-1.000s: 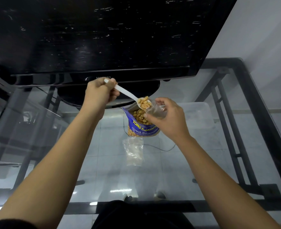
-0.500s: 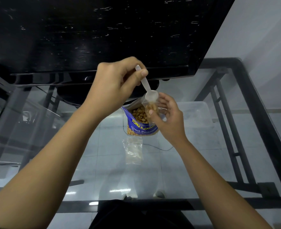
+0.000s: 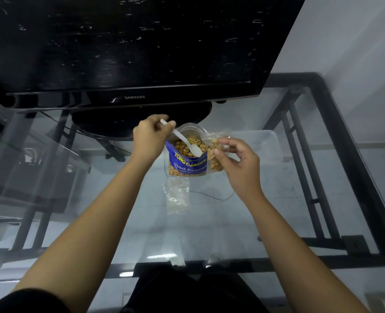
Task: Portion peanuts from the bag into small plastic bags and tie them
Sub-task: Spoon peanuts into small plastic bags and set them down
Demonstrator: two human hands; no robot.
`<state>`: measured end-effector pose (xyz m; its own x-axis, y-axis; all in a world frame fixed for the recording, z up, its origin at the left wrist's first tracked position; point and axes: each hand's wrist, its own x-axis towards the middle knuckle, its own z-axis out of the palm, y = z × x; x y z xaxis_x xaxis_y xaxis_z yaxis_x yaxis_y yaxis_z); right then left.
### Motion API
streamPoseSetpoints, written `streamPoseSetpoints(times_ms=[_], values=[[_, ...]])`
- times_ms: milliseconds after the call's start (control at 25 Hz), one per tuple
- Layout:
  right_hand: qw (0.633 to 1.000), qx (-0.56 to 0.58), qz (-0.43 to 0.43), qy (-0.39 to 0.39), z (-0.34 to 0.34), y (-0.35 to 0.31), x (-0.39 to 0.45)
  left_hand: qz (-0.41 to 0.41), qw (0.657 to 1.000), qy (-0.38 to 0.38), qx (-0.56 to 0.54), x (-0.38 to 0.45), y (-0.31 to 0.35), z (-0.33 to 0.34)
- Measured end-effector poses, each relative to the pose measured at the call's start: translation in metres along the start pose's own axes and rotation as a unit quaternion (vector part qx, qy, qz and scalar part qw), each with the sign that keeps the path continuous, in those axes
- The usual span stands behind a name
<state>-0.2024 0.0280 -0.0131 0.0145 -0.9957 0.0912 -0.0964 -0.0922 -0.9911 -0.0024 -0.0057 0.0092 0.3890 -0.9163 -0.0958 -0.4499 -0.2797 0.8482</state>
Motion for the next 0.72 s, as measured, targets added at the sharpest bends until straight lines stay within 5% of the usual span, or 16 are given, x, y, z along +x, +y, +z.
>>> streamPoseSetpoints(times_ms=[160, 280, 360, 520, 720], values=[[1.000, -0.016, 0.026, 0.003, -0.017, 0.024, -0.026, 0.015, 0.983, 0.153, -0.097, -0.031, -0.033, 0.003], [0.995, -0.064, 0.074, -0.026, -0.025, 0.059, -0.045, 0.081, 0.995, 0.032, 0.044, -0.070, -0.089, 0.021], [0.985, -0.127, 0.100, -0.064, -0.026, 0.080, -0.051, 0.100, 0.969, -0.077, 0.211, -0.078, -0.123, 0.034], [0.955, -0.224, 0.138, -0.138, -0.024, 0.109, -0.053, 0.149, 0.909, -0.101, 0.376, -0.069, -0.136, 0.052], [0.927, -0.279, 0.180, -0.176, -0.022, 0.115, -0.043, 0.177, 0.896, -0.088, 0.398, -0.068, -0.129, 0.052]])
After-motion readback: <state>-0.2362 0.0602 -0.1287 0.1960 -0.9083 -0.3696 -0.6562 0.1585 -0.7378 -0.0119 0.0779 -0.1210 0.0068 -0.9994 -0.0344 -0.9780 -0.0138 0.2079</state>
